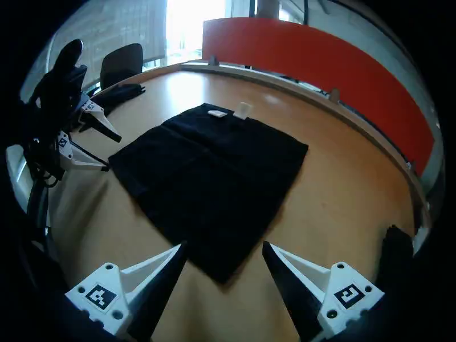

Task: Fold towel

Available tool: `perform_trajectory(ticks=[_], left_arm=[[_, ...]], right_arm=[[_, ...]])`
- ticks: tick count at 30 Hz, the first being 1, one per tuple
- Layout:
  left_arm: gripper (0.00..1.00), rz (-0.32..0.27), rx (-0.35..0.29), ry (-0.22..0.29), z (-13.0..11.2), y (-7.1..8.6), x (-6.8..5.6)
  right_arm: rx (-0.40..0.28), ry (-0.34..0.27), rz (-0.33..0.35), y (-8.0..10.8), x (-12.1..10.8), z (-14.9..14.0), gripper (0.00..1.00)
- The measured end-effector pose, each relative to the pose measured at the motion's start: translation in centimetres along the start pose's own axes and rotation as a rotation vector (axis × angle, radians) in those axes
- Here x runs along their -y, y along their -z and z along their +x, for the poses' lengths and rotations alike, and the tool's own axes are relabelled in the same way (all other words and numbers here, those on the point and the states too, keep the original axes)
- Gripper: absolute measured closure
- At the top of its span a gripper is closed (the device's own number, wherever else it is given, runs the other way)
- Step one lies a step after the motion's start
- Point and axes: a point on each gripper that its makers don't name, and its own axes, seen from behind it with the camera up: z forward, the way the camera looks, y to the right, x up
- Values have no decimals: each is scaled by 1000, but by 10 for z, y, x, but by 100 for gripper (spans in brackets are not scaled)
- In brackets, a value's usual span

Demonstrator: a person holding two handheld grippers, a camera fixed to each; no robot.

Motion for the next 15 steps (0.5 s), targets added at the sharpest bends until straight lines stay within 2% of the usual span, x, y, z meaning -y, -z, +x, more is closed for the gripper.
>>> perform_trajectory(ticks=[7,15], left_arm=[[5,-8,29,1,-5,-4,-3],[5,-22,48,20,-6,-6,-4]], right_arm=[[21,4,14,-1,1,-6,1],[55,13,45,0,4,-17,9]])
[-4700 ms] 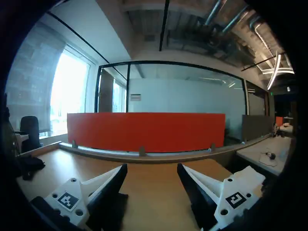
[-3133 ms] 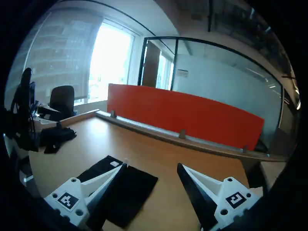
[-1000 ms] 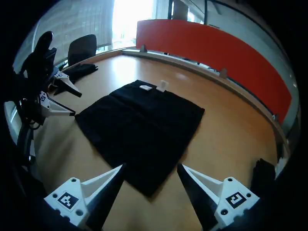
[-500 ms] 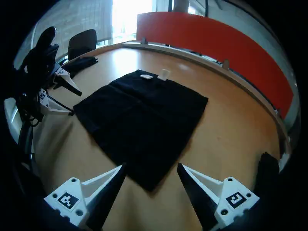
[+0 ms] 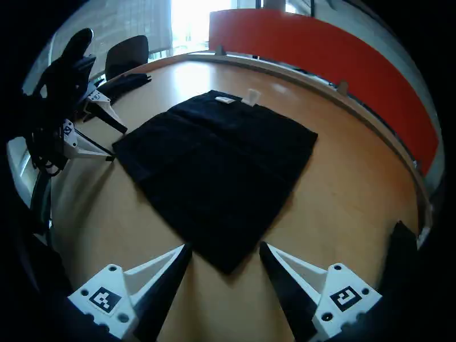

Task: Fold towel

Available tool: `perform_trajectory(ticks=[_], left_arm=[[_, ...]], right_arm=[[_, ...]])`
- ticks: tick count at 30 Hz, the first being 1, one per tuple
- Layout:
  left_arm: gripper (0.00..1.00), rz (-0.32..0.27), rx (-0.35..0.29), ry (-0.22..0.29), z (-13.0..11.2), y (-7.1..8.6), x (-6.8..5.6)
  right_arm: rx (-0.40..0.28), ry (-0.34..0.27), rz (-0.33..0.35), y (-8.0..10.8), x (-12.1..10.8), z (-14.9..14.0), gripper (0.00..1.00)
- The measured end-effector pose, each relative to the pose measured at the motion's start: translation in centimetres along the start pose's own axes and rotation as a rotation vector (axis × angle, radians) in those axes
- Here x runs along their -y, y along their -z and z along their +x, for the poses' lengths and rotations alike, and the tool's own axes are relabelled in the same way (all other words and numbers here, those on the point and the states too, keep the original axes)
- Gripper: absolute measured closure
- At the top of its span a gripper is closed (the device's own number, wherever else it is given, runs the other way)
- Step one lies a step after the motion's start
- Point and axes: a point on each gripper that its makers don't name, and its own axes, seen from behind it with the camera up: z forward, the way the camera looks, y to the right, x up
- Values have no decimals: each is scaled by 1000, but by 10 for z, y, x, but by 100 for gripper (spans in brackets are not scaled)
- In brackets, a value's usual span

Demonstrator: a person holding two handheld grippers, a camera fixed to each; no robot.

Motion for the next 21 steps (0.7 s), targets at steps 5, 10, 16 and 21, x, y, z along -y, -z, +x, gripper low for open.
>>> perform_trajectory(ticks=[5,10,16,21], left_arm=[[5,-5,6,-13,-1,0,-1],[14,-2,13,-11,0,0,1],[27,11,17,7,0,-1,4],[43,12,18,5,0,-1,1]], right_arm=[[3,-9,19,-1,0,0,15],[4,-10,20,-1,-2,-1,24],[8,-8,24,-2,-3,-1,34],[8,-4,28,-3,-4,-1,43]])
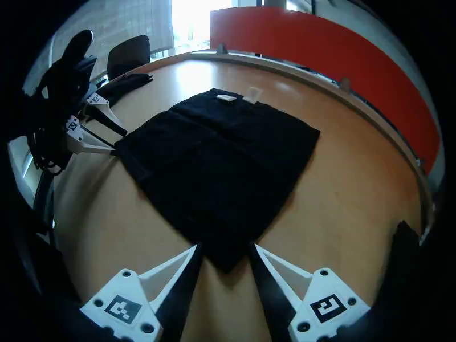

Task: Fold towel

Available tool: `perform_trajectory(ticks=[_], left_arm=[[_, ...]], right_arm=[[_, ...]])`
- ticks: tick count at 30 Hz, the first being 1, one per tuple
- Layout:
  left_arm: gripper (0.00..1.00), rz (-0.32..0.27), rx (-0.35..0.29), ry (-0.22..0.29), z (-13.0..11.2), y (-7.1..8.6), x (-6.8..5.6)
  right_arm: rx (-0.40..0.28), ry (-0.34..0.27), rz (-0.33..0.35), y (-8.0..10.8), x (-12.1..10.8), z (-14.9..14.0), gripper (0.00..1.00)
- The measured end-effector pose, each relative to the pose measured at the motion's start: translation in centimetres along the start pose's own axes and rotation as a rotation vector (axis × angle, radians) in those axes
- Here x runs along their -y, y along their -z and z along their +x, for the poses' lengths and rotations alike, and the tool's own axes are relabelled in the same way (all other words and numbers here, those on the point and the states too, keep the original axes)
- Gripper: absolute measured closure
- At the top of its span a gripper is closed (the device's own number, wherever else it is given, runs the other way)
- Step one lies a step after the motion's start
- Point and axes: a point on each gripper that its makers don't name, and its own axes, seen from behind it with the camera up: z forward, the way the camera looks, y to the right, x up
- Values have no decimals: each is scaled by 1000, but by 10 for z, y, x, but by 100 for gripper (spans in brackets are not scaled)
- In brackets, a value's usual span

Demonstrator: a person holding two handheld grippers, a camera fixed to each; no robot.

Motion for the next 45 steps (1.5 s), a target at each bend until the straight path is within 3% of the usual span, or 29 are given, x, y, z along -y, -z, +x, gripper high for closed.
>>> perform_trajectory(ticks=[2,8,14,25,45], left_arm=[[48,0,0,0,0,0,-2],[76,13,6,11,1,0,-3],[88,22,10,13,1,-1,-6],[89,15,-3,55,9,11,-11],[89,46,-62,116,50,82,-17]], right_arm=[[0,1,0,0,0,0,48],[0,5,6,-1,1,1,66],[1,17,12,-2,7,3,81],[-24,6,-17,9,4,15,84],[-121,32,-39,77,11,72,84]])
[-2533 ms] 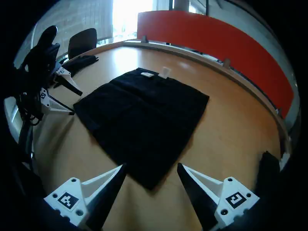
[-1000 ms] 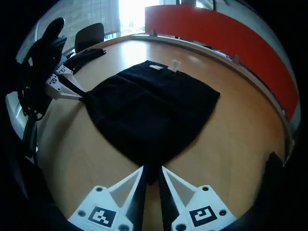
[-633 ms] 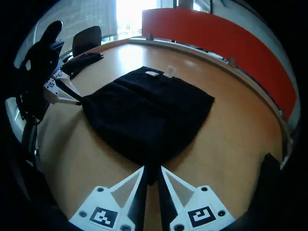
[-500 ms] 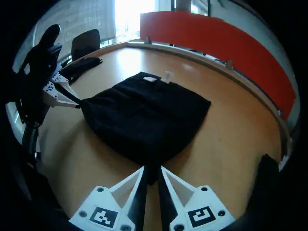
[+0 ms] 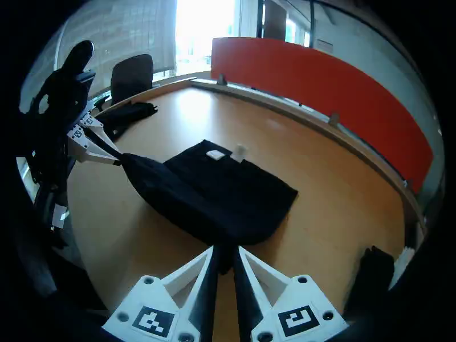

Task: Fold towel

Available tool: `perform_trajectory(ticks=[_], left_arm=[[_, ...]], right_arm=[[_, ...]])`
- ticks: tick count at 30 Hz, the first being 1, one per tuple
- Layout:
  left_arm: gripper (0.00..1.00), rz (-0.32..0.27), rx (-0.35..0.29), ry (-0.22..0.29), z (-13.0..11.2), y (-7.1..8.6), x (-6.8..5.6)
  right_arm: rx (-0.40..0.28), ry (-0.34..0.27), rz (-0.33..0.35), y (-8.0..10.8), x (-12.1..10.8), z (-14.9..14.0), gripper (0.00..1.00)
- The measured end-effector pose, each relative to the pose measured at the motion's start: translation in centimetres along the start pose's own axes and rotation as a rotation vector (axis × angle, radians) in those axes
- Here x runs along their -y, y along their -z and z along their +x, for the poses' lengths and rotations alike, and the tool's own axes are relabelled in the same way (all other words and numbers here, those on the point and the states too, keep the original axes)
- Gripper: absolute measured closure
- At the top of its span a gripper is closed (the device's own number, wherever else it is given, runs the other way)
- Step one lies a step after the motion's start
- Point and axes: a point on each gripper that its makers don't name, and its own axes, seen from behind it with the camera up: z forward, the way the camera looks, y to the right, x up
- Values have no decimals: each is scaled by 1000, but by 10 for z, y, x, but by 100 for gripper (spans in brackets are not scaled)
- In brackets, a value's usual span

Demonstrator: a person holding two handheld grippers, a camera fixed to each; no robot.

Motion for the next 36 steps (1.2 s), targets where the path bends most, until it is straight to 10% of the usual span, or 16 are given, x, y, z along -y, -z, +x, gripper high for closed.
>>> perform_trajectory(ticks=[20,36], left_arm=[[89,-4,-37,13,31,42,-5],[90,-3,-32,25,31,40,-4]], right_arm=[[-11,2,24,43,13,16,84],[8,12,32,41,12,15,84]])
